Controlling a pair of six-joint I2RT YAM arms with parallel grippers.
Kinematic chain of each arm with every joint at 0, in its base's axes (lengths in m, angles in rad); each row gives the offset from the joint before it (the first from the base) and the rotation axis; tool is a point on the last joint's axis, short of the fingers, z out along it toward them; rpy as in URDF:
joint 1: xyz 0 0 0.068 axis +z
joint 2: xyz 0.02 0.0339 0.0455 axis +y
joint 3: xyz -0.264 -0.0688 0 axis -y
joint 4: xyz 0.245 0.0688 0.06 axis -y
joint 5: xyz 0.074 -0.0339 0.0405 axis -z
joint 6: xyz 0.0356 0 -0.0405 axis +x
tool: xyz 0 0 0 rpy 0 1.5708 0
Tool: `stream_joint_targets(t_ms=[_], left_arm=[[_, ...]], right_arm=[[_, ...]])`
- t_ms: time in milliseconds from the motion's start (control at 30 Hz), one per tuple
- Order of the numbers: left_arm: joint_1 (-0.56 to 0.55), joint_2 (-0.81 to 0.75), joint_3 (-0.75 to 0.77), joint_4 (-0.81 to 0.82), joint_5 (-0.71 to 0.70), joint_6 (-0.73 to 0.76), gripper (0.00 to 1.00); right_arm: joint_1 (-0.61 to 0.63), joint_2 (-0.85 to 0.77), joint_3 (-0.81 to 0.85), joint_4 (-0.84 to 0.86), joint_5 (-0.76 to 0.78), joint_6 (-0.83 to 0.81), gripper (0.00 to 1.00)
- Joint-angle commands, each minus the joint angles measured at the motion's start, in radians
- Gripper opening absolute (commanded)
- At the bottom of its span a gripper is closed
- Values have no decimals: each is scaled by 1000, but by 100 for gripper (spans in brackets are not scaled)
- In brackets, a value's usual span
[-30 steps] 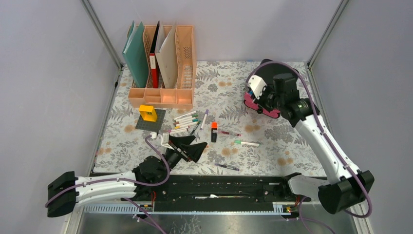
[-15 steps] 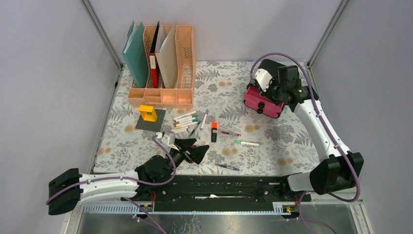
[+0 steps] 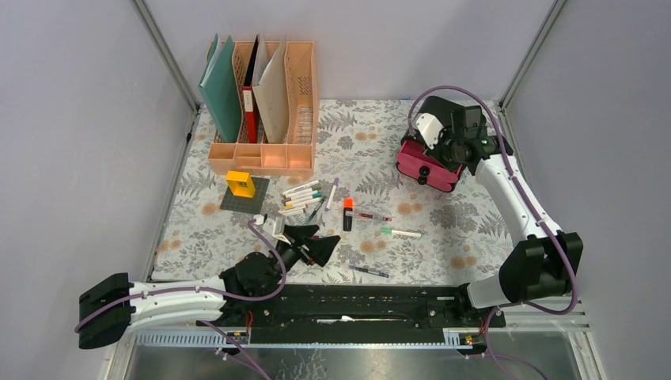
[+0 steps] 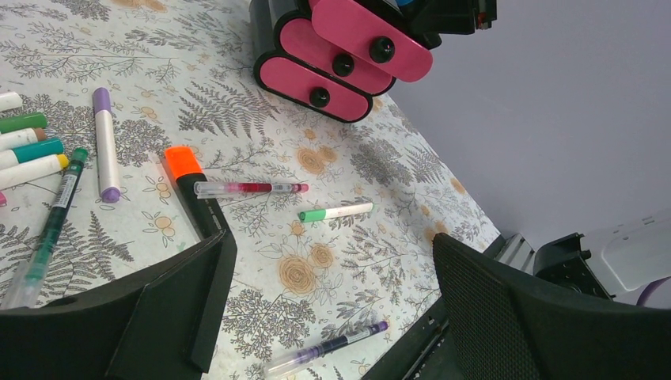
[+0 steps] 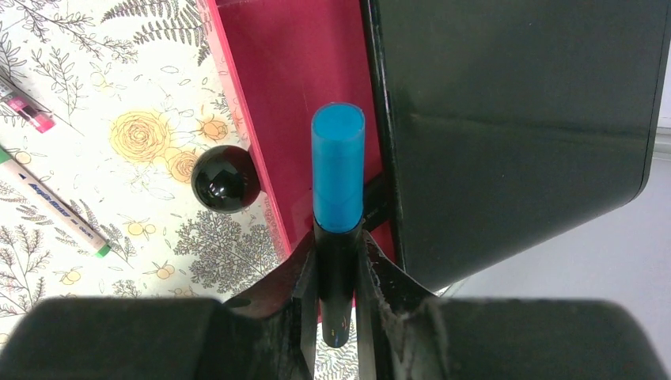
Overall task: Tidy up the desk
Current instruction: Place the stationery in the drawer.
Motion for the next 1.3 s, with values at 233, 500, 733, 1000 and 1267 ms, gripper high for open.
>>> stream_joint_targets(t_ms=[233, 500, 733, 1000, 1267], left_arm=[[3, 14, 24, 6, -9, -2, 99], [10, 27, 60, -47, 11, -4, 99], [56, 74, 144, -181, 52, -40, 99], [82, 190, 329, -425, 1, -90, 99], [106, 392, 457, -513, 2, -77, 99]], right_arm=[[-8, -5, 51, 32, -12, 24, 60], [-8, -172, 3, 32, -170, 164, 73], [-8, -385, -182, 57, -584, 296, 90], [-8, -560, -429, 238, -729, 345, 100], [-7, -539, -446, 254, -682, 351, 100]])
